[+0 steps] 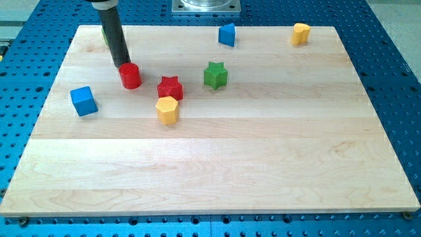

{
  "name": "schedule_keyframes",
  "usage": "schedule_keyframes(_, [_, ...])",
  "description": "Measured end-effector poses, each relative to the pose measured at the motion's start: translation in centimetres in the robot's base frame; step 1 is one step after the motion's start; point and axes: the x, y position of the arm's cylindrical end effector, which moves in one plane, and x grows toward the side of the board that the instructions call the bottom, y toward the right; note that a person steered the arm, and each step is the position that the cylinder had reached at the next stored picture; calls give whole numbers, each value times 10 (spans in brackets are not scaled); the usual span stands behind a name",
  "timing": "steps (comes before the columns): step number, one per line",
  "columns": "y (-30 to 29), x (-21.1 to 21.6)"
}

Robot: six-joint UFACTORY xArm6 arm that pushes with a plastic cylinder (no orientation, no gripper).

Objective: Move the red circle towards the right side

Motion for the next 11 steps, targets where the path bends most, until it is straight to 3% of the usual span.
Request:
schedule_keyframes(3, [0, -17])
schedule_keyframes(4, [59, -20])
schedule_keyframes(5, [50, -7])
schedule_keyframes(6, [-24, -35])
schedule_keyframes(7, [-38, 40])
schedule_keyframes(9, [137, 45])
schedule_keyframes(10, [145, 91])
schedule_keyframes(11, [228, 97])
